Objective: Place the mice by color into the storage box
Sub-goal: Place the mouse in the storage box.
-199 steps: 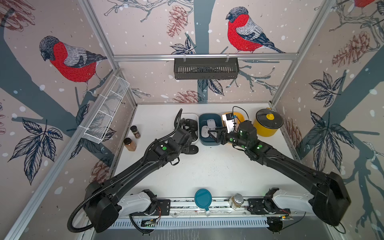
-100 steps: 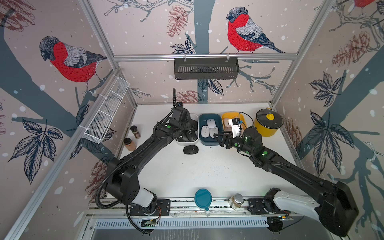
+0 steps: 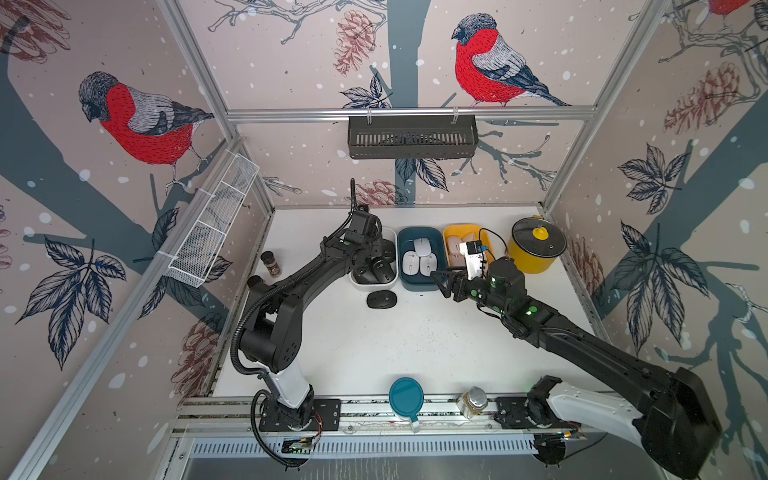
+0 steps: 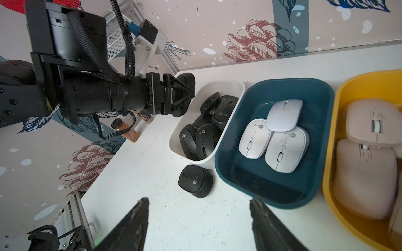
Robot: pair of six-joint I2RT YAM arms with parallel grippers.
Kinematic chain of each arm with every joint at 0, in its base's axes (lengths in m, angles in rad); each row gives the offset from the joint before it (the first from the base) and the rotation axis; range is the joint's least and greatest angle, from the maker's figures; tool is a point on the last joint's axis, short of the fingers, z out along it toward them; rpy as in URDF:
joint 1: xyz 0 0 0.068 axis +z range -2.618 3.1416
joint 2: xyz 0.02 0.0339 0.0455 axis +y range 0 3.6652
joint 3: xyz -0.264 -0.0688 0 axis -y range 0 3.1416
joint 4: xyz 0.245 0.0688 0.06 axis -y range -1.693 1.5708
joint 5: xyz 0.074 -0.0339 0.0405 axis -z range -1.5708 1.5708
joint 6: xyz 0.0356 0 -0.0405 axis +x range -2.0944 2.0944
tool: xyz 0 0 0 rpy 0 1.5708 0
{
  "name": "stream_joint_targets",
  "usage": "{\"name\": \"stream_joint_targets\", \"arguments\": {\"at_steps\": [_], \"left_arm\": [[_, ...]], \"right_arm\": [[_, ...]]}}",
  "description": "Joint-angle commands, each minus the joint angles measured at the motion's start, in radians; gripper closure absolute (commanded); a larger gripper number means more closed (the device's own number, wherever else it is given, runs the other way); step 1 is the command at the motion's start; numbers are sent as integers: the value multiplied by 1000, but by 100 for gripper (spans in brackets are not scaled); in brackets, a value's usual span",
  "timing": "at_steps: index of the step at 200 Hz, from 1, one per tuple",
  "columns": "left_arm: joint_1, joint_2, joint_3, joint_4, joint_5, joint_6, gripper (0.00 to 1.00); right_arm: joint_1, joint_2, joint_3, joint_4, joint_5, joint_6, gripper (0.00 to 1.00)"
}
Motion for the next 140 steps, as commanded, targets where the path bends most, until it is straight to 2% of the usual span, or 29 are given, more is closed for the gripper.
{"name": "stream_joint_targets", "arguments": {"at_steps": [1, 140], "left_arm": [[4, 34, 24, 41, 21, 11, 46], [42, 196, 94, 32, 30, 8, 46]], "right_arm": [[1, 1, 3, 9, 12, 20, 27], [2, 30, -14, 11, 14, 49, 27]]}}
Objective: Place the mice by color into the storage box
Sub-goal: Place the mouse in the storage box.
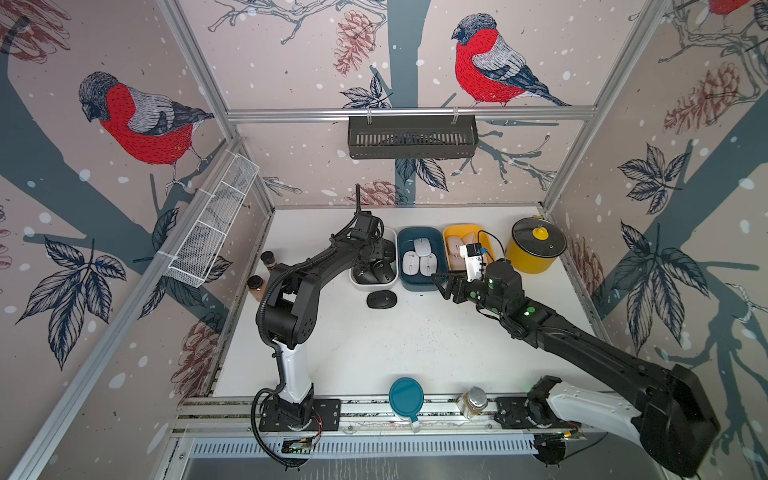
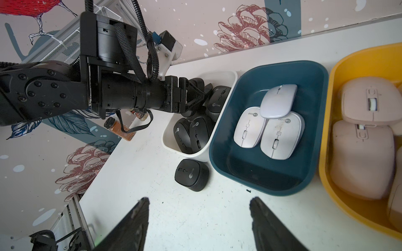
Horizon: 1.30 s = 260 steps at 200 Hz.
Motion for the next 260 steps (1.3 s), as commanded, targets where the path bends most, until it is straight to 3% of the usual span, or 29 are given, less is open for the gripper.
{"name": "stream_joint_targets", "arguments": {"at_steps": [1, 34, 94, 150, 207, 260], "left_arm": [[3, 13, 17, 31, -7, 9, 46], [7, 37, 36, 15, -28, 15, 45], [7, 26, 44, 12, -44, 4, 25], [6, -100, 38, 10, -45, -36, 22], [-17, -365, -165, 53, -20, -57, 23], [-151, -517, -340, -7, -82, -43, 24]], "right_arm": [[1, 11, 4, 19, 0, 5, 26], [3, 14, 1, 26, 1, 10, 27], [3, 24, 8, 18, 5, 11, 26], [4, 24, 25, 0, 9, -20, 26], [4, 3, 29, -6, 35, -52, 26], [4, 1, 31, 15, 55, -82, 26]]}}
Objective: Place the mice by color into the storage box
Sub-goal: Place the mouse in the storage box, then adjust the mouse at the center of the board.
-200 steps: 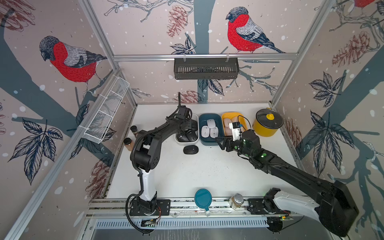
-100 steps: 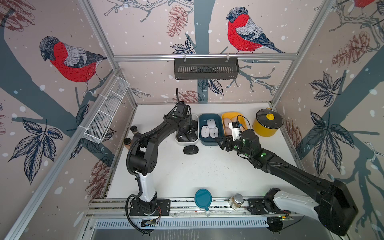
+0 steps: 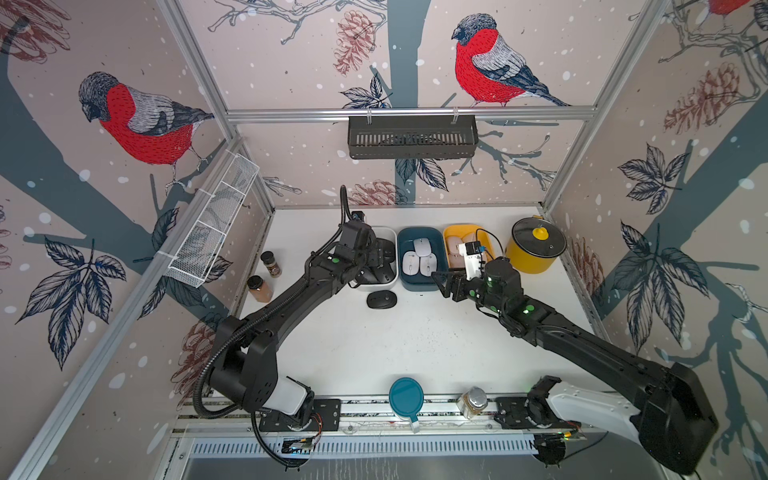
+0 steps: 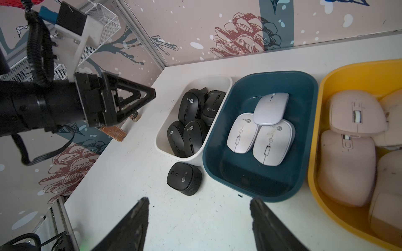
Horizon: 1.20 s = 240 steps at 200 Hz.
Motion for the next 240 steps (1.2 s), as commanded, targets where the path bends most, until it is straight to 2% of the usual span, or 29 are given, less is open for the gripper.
{"name": "stream_joint_targets", "arguments": {"at_steps": [1, 55, 86, 138, 197, 240], "left_arm": [[-38, -47, -56, -23, -25, 1, 24], [-127, -189, -266, 16, 22, 37, 24], [-155, -183, -341, 65, 77, 34, 24], [-175, -90, -397, 167, 130, 24, 24], [-165, -4, -400, 245, 84, 36, 22], [-149, -25, -392, 260, 124, -1, 22]], "right_arm": [[0, -6, 9, 31, 21, -29, 26], [0, 19, -16, 58, -4, -23, 26], [0, 37, -14, 79, -18, -14, 26], [0, 52, -7, 77, -35, -9, 26], [0, 58, 1, 67, -47, -8, 26], [9, 98, 6, 63, -56, -63, 26]]}}
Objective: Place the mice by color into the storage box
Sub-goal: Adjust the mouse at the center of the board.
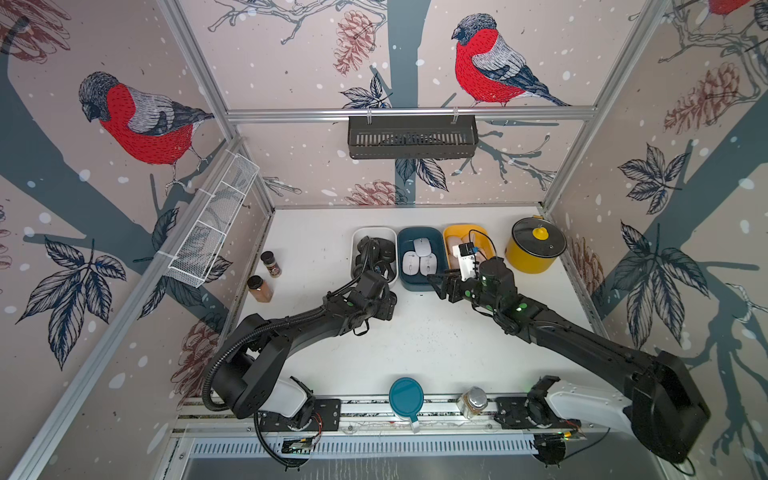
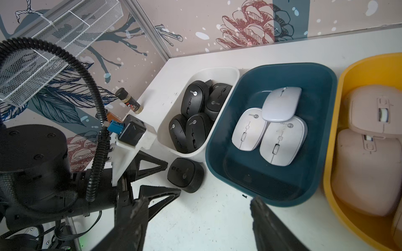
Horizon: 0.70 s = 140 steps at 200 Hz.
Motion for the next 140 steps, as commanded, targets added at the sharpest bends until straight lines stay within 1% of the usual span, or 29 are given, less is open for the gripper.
{"name": "stream_joint_targets", "arguments": {"at_steps": [1, 21, 27, 52, 67, 83, 99, 120, 140], "left_arm": [[1, -32, 8, 55, 17, -29, 22], [3, -83, 37, -35, -14, -66, 22], [3, -99, 54, -82, -29, -81, 22], [11, -169, 110, -256, -90, -135, 22], [32, -212, 131, -361, -119, -163, 22], [76, -263, 143, -447, -126, -191, 22], [109, -322, 133, -491, -132, -200, 22], [110, -403, 100, -500, -194, -196, 22], [116, -467, 73, -488, -202, -190, 21]], "right_arm": [[10, 25, 13, 10, -10, -47, 26], [42, 61, 31, -5, -15, -104, 26], [58, 101, 40, -6, -19, -130, 26], [155, 208, 89, -8, 22, -228, 26], [202, 280, 123, 5, 27, -276, 27], [235, 359, 156, 28, 37, -316, 27], [249, 433, 189, 39, 30, -348, 27], [262, 517, 238, 44, 35, -392, 27], [265, 577, 274, 43, 53, -419, 27]]}}
